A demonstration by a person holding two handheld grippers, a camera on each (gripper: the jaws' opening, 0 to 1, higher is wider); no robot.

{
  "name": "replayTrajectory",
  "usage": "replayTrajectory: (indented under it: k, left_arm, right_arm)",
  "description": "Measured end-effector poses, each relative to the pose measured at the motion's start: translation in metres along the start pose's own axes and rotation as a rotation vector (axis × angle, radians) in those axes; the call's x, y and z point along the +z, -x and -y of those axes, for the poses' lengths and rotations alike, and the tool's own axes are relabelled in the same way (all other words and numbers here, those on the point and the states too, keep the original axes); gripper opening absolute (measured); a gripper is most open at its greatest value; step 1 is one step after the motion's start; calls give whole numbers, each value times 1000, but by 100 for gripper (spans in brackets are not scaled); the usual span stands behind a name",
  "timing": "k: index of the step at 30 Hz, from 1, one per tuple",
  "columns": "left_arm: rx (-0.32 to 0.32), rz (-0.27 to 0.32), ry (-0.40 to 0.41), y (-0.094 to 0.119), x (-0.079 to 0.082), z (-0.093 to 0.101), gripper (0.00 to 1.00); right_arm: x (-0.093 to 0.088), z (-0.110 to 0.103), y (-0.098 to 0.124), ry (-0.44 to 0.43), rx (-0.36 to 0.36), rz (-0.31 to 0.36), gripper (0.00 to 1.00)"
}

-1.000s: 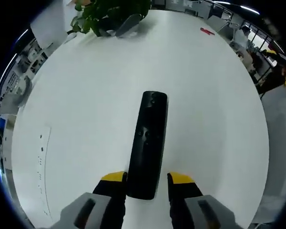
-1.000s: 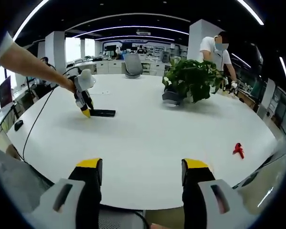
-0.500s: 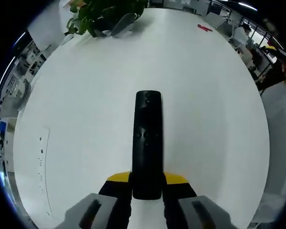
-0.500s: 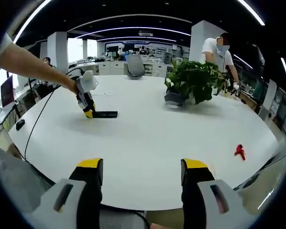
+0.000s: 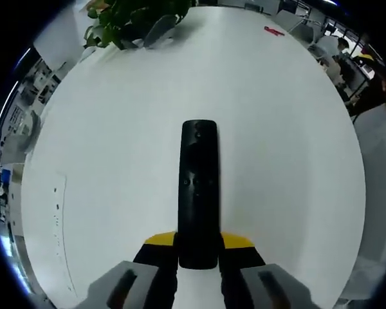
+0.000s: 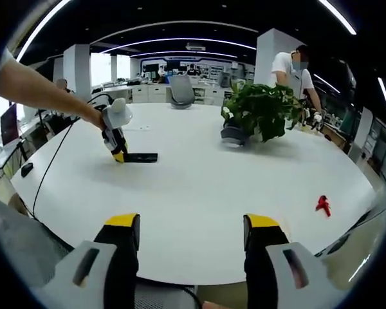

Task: Press the specified remote control buttons in sequence, fully releasing each button before pressing the next.

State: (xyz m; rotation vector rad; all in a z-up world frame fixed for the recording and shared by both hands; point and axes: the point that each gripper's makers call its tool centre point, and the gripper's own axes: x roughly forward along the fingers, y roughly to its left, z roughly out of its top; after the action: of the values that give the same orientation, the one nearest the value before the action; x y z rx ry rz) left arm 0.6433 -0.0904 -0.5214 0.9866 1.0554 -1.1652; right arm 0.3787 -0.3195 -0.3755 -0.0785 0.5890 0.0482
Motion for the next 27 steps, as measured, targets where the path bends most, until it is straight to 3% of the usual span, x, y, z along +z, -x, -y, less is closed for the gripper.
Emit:
replayTrajectory:
  k: [10,27]
  left_arm:
    - [16,-65,-80,0,0,17,23]
    - [15,-87,-81,3,-4,53,23]
  right_arm:
    - [1,-1,1,4,5,5,67]
    - [5,-2,3,0,11,31,66]
